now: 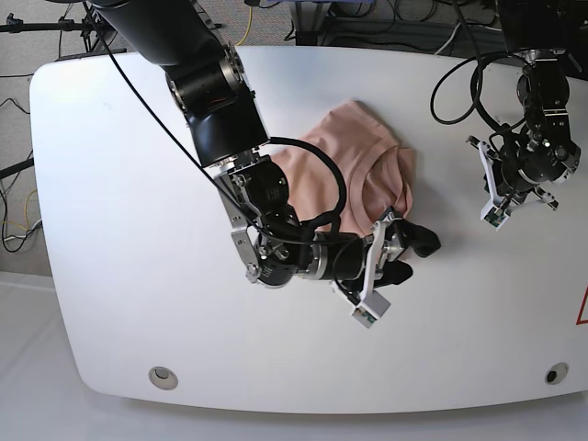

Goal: Fold the T-shirt properly
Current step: 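Press the folded end down with the right gripper while the left gripper withdraws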

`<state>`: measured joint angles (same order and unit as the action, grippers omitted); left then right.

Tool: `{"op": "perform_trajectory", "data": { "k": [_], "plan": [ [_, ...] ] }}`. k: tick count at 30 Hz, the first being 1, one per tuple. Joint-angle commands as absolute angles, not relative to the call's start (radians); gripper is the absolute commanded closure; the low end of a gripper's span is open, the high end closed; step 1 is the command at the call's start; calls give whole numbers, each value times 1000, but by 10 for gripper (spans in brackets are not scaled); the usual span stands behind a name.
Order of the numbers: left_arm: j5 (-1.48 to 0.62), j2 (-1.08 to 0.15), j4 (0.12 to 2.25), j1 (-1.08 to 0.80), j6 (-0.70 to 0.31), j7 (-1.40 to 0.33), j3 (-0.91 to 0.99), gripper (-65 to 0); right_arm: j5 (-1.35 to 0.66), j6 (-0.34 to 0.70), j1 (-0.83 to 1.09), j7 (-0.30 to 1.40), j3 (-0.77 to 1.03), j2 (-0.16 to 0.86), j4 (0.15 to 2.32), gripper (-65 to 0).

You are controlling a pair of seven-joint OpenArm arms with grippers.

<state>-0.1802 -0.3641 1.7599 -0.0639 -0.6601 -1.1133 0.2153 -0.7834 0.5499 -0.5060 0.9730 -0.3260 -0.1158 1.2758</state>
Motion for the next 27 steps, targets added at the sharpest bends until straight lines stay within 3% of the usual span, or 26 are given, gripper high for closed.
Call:
{"op": "perform_trajectory", "data": {
  "k": [1,7,14,27],
  "plan": [
    [-174,-357,1776,-51,-659,-1109,222,0,-796,526,-510,957,-318,-74,1294,-423],
    [-174,-334,1776,-51,-659,-1109,219,0,-786,509,-479,938,-323,-19,1288,-423],
    [-174,-321,1776,-51,-659,-1109,180,0,-680,515,-435,915,-323,-24,1280,-426],
    [-174,-325,1776,-51,-659,-1109,154,0,-550,521,-430,914,-325,-147,1124,-430]
  ]
}}
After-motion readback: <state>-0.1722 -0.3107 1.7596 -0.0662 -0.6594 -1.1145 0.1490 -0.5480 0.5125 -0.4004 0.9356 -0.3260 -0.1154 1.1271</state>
